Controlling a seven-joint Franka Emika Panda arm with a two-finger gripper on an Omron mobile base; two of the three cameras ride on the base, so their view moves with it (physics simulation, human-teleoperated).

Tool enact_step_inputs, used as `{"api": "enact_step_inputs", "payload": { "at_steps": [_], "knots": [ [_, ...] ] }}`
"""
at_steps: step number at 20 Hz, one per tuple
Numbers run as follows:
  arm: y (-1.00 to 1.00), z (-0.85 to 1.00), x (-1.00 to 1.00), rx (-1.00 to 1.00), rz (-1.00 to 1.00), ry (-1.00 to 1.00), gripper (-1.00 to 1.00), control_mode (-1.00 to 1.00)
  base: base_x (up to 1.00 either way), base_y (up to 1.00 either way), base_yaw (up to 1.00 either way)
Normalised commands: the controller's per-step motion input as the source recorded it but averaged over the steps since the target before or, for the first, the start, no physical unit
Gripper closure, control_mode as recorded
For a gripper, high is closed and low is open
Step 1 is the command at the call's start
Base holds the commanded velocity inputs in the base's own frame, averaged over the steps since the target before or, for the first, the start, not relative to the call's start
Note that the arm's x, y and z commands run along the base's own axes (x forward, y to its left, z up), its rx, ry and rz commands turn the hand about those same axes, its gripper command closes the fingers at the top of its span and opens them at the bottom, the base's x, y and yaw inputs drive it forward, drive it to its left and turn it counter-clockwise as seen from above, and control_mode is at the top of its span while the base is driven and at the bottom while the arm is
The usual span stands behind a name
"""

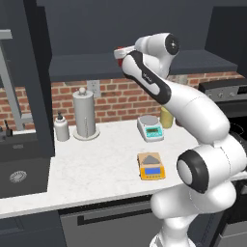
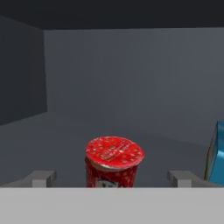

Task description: Pick the yogurt and place it on the digital scale for weighing, and close the cabinet.

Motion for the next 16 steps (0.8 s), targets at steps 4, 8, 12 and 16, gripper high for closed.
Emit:
{"api": "enact_step_inputs", "payload": {
  "at_steps": [4, 8, 12, 16],
  "knots": [
    [0.06, 0.00, 0.13, 0.00, 0.00, 0.05, -1.00, -1.00, 0.00, 0.00, 0.00],
    [0.13, 0.00, 0.15, 0.00, 0.00, 0.07, -1.00, -1.00, 0.00, 0.00, 0.00],
    [0.11, -0.01, 0.12, 0.00, 0.00, 0.06, -1.00, -1.00, 0.00, 0.00, 0.00],
    [0.06, 0.00, 0.10, 0.00, 0.00, 0.04, -1.00, -1.00, 0.00, 0.00, 0.00]
  ]
}}
